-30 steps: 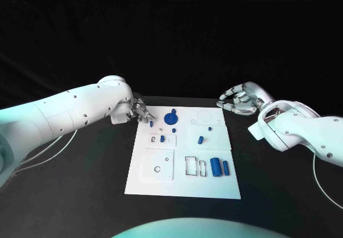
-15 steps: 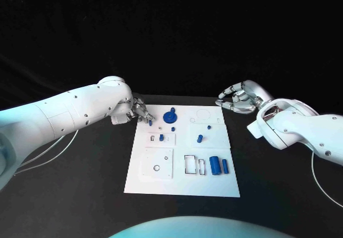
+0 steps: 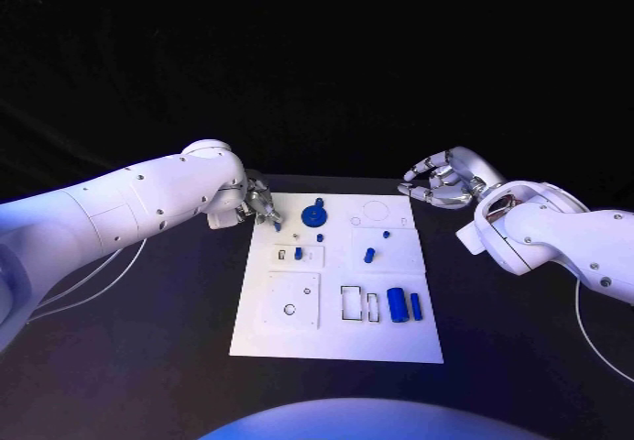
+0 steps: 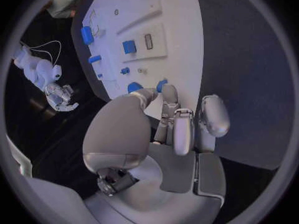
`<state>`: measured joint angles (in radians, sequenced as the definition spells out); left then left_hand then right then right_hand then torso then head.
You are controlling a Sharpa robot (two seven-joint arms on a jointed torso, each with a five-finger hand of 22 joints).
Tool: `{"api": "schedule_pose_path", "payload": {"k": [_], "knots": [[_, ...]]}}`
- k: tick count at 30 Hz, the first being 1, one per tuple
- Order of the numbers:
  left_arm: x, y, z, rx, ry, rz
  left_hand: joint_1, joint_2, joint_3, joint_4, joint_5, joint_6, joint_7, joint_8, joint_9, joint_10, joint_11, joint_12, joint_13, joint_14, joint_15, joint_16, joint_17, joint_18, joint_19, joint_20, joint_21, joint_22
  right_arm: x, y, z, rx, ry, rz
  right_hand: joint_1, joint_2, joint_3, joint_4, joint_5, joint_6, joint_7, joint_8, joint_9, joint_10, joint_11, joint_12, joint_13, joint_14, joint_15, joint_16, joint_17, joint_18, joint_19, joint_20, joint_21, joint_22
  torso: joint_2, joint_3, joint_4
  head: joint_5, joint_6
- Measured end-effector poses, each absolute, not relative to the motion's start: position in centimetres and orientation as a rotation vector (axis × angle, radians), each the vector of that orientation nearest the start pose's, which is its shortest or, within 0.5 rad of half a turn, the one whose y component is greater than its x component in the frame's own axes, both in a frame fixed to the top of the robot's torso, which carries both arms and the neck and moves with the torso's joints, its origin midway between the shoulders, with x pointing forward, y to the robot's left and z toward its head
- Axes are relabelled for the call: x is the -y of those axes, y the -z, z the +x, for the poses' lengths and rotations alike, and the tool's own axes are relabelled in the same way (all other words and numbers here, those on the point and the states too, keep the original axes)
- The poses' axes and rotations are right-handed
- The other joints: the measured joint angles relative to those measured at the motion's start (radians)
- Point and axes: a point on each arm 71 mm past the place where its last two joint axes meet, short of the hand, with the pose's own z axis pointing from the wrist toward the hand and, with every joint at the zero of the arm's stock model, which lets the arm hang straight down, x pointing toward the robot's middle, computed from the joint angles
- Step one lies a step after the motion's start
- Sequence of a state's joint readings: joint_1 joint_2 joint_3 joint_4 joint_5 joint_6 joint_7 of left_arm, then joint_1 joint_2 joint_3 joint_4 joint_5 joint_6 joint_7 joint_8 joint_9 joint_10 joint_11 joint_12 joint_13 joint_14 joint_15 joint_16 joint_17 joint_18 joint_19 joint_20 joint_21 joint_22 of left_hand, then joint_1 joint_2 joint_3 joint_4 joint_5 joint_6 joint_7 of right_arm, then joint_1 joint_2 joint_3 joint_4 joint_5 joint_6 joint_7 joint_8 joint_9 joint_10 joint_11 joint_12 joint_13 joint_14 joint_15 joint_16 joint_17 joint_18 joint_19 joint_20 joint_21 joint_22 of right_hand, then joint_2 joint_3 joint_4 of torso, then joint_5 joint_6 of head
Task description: Assemble the parts on the task board
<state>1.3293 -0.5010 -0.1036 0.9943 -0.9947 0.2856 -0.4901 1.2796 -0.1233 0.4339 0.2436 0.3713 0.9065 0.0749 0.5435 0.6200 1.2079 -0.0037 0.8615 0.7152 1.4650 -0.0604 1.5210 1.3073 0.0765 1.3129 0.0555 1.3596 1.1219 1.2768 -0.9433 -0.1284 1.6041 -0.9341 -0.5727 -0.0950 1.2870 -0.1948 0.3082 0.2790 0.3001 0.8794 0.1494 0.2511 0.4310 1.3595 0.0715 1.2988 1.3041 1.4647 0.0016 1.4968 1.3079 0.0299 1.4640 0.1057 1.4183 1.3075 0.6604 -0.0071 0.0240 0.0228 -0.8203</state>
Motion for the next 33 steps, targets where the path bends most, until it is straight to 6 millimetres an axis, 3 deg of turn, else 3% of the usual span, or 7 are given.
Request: {"api": "schedule_pose_path", "payload": {"k": [4, 26, 29, 33], "knots": [[-19.53, 20.74, 57.19, -2.359, 0.287, -0.252, 0.049, 0.002, 0.047, -0.04, -0.008, -0.014, 0.003, 0.003, 0.003, -0.005, 0.002, -0.008, -0.011, 0.0, 0.0, 0.0, 0.0, 0.0, -0.004, -0.004, 0.0, 0.001, 24.39, 16.95, 47.78, -1.583, -0.769, 0.439, 0.0, 0.0, 0.0, 0.0, 0.0, 0.0, 0.0, 0.0, 0.0, 0.0, 0.0, 0.0, 0.0, 0.0, 0.0, 0.0, 0.0, 0.0, 0.0, 0.0, 0.0, 0.0, 0.0, 0.0, 0.0, 0.0, -0.001], [-19.73, 20.92, 57.33, -2.365, 0.302, -0.276, 0.086, -0.006, 0.072, -0.016, -0.017, -0.024, 0.009, 0.026, 0.009, 0.002, 0.009, -0.003, -0.017, 0.0, 0.0, 0.0, 0.0, 0.0, -0.003, -0.004, 0.005, 0.021, 24.42, 16.96, 47.79, -1.584, -0.768, 0.439, -0.004, 0.004, 0.0, 0.0, 0.0, 0.0, 0.0, 0.0, 0.0, 0.0, 0.0, 0.0, 0.0, 0.0, 0.0, 0.0, 0.0, 0.0, 0.0, 0.0, 0.0, 0.0, 0.0, 0.0, 0.0001, 0.003, -0.004], [-19.72, 20.97, 57.32, -2.364, 0.306, -0.276, 0.093, -0.017, 0.08, -0.007, -0.015, -0.019, 0.009, 0.031, 0.014, 0.021, 0.006, 0.014, -0.002, 0.0, 0.0, 0.0, 0.0, 0.0, 0.008, -0.003, 0.012, 0.032, 24.43, 16.96, 47.79, -1.584, -0.768, 0.439, -0.004, 0.004, 0.0, 0.0, 0.0, 0.0, 0.0, 0.0, 0.0, 0.0, 0.0, 0.0, 0.0, 0.0, 0.0, 0.0, 0.0, 0.0, 0.0, 0.0, 0.0, 0.001, 0.0, 0.0001, 0.0001, 0.004, -0.004], [-19.86, 21.16, 57.25, -2.361, 0.312, -0.284, 0.066, -0.058, 0.101, 0.013, -0.001, 0.013, 0.002, 0.038, 0.045, 0.055, 0.0, 0.039, 0.02, 0.0, 0.0, 0.005, 0.0, 0.0, 0.02, -0.008, 0.028, 0.057, 24.45, 16.96, 47.78, -1.583, -0.768, 0.44, -0.004, 0.004, 0.0, 0.0, 0.0, 0.0, 0.0, 0.0, 0.0, 0.0, 0.0, 0.0, 0.0, 0.0, 0.0, 0.0, 0.0, 0.0, 0.0, 0.0, 0.0, 0.001, 0.0, 0.0003, 0.0002, 0.006, -0.004]]}}
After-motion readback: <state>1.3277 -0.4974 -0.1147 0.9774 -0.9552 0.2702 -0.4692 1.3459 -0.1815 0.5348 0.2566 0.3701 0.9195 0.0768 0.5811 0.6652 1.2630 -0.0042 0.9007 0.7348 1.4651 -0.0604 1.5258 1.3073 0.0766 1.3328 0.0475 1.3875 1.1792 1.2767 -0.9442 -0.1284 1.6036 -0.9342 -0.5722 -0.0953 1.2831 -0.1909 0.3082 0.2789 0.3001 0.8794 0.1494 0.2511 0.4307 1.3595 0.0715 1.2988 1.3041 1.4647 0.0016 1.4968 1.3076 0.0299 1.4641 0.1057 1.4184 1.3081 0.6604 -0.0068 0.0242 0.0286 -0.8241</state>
